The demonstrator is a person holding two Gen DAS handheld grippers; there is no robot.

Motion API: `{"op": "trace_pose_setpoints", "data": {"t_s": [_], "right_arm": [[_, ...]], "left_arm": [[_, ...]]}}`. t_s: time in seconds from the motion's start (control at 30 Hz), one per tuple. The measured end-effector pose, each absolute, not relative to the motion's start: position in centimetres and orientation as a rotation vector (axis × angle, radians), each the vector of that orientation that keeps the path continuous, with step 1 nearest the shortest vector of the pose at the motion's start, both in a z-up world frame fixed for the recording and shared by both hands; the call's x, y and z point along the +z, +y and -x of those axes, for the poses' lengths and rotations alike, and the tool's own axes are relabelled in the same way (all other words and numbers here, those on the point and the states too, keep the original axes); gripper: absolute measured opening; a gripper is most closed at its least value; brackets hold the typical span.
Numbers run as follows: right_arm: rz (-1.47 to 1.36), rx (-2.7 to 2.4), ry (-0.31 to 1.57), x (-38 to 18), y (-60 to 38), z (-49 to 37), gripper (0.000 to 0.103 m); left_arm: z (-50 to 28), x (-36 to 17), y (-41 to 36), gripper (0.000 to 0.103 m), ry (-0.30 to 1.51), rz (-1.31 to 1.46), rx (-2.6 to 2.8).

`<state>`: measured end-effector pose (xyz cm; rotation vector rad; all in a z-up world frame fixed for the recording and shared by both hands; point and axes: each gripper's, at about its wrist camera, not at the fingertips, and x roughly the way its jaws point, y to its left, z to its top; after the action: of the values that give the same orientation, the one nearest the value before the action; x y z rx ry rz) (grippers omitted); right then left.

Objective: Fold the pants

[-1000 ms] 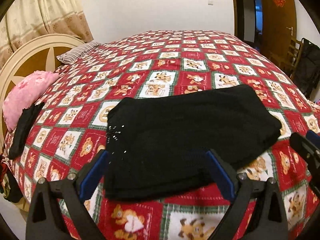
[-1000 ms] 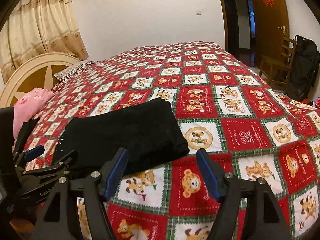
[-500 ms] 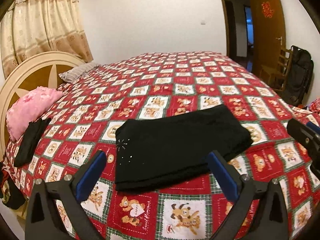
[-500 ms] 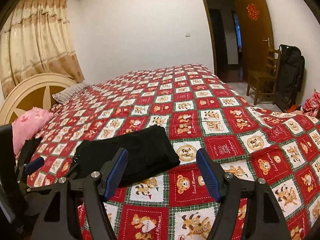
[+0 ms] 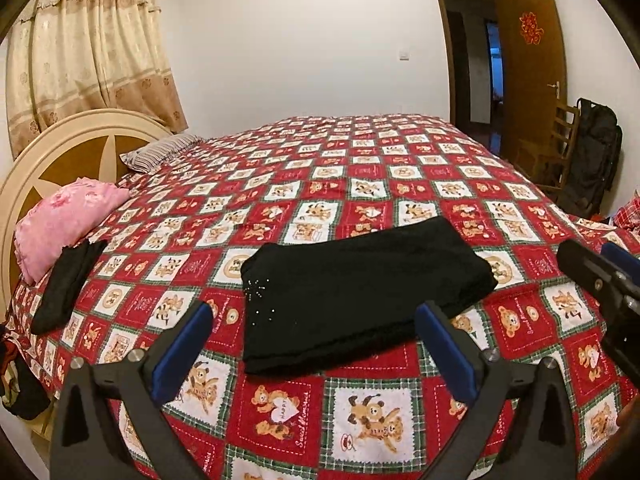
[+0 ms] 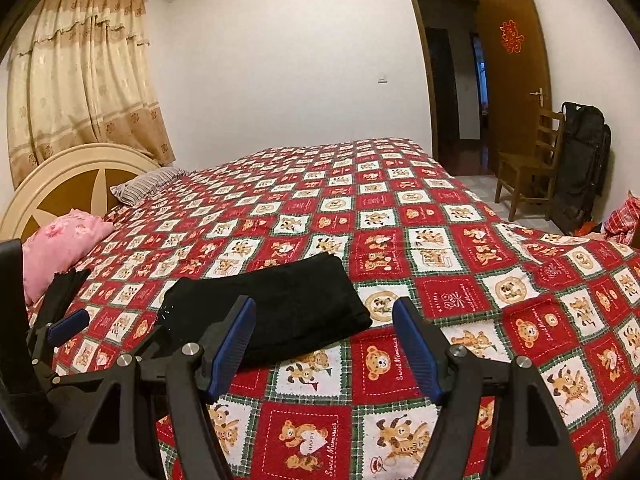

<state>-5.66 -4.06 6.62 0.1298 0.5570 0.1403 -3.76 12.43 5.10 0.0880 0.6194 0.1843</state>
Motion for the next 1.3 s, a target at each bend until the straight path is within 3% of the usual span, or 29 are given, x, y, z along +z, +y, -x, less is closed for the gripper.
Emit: {"op": "trace_pose_setpoints", "data": {"t_s": [1.3], "right_arm": [[-0.11,0.126,0.535,7.01,-3.76,6.13,0.072]], "left_arm": [[3.9,5.3,12.14,0.103,0.622,-0.087,0.18]]}}
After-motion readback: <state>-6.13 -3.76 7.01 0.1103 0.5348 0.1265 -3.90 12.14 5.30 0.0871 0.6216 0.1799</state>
